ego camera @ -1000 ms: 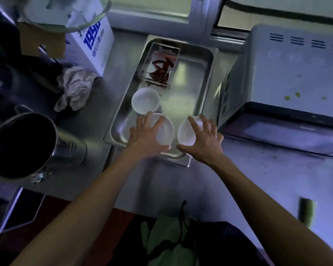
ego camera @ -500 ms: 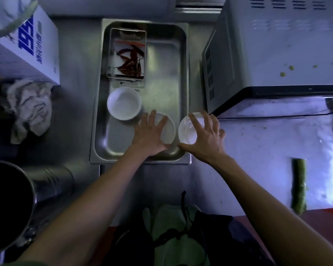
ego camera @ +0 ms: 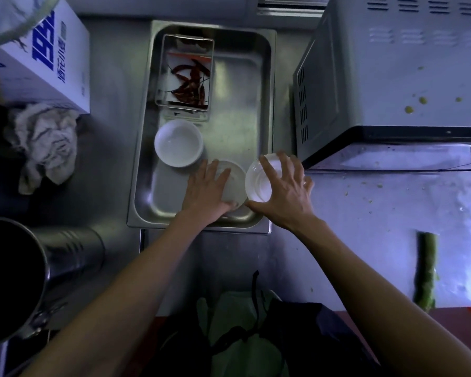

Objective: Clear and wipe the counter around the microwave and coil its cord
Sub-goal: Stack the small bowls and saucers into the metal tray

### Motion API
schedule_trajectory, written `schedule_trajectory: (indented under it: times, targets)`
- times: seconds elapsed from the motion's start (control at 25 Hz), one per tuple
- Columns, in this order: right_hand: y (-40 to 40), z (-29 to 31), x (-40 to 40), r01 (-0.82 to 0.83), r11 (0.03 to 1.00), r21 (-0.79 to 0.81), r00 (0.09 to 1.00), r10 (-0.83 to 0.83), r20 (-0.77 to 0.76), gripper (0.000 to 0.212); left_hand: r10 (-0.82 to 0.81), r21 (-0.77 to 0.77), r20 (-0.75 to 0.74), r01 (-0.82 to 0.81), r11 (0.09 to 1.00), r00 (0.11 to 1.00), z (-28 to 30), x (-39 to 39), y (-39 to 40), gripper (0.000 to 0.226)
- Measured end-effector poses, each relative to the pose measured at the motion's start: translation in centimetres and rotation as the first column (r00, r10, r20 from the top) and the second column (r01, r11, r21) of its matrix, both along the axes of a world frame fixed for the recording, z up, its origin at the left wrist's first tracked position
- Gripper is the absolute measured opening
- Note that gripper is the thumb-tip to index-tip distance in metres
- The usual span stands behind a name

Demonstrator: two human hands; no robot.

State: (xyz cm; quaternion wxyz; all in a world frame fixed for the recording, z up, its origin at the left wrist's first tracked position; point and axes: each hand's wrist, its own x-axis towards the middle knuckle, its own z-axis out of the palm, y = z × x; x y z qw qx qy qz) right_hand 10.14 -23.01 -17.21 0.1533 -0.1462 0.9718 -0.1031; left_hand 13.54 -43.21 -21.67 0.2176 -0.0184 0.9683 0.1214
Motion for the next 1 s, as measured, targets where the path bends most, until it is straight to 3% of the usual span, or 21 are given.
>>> schedule_trajectory:
  times: [0.28,0.52,1.0]
  targets:
    - [-5.0,-0.7,-0.7,-0.131,0.990,-0.047,0.991,0.130,-0.029,0.112,0.201,0.080,-0.207,-0.189,0.979,0.957,1.6,4.5,-4.3,0.046]
    - [-9.1,-3.9,-0.1,-0.248,0.969,0.002,0.964,0.247,0.098,0.111,0.280,0.101,-0.186,-0.265,0.959,0.942,2.2,6.2,-7.2,0.051]
    - [-10.9,-7.7,0.8,-0.183,0.981,0.059,0.973,0.172,0.154,0.114,0.328,0.212,-0.207,-0.285,0.935,0.922,2.3,6.7,-9.2,0.042]
